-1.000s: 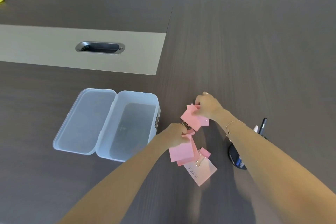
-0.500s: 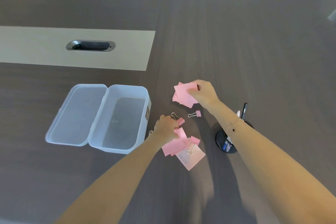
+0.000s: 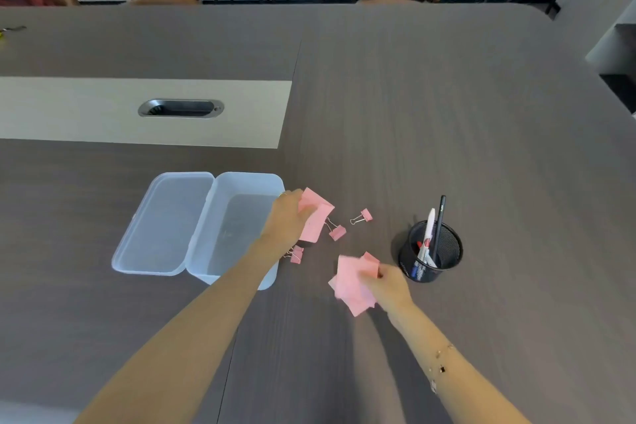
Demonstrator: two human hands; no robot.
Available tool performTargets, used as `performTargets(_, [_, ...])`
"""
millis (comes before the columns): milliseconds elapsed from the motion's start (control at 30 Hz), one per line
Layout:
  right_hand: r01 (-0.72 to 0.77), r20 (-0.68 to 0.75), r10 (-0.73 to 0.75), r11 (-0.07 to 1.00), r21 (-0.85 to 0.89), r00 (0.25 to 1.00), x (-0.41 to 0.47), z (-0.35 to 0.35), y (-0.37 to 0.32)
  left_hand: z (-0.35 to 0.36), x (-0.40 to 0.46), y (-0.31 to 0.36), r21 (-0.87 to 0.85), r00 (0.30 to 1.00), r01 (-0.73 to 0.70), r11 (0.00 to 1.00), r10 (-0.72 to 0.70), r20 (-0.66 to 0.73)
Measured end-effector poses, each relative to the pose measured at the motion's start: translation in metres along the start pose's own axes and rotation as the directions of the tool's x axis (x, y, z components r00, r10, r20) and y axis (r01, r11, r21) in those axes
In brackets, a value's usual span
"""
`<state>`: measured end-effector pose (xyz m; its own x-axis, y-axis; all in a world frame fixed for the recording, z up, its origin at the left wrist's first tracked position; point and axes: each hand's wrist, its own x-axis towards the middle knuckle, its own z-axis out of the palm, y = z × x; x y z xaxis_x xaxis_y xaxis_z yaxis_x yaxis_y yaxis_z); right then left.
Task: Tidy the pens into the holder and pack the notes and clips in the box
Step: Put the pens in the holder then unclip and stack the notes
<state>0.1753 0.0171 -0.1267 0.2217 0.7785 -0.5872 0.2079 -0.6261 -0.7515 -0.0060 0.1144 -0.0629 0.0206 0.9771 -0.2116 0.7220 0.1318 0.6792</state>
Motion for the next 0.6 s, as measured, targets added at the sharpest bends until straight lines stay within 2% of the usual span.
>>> performTargets(100, [-0.068,-0.168,-0.002,0.910,-0.410,0.986,-0.001,0.014,0.009,-0.005,-0.005,0.003,-0.044,1.000,-0.006,0.999,0.007,0.030])
performTargets(167, [-0.125,-0.211,0.014,0.845,-0.520,0.977,-0.007,0.019,0.005,-0.005,-0.011,0.004,-0.076,0.997,-0.006,0.997,0.011,0.073])
performTargets(267, [-0.112,-0.155,0.046,0.885,-0.451,0.987,-0.008,0.025,0.006,-0.002,-0.018,0.001,-0.115,0.995,0.002,0.993,0.009,0.095])
performTargets(433, [-0.017,-0.037,0.006,0.952,-0.305,0.999,-0.016,0.032,0.008,0.003,-0.028,-0.009,-0.123,0.989,0.004,0.992,0.014,0.148])
performTargets(533, [0.058,0.037,-0.051,0.968,-0.245,0.998,-0.022,0.035,0.004,0.003,-0.030,-0.015,-0.201,0.986,0.047,0.978,-0.013,0.167])
performTargets(600, [0.088,0.076,-0.080,0.991,-0.103,0.994,-0.025,0.035,-0.001,0.004,-0.033,-0.017,-0.260,0.979,0.079,0.962,-0.025,0.205])
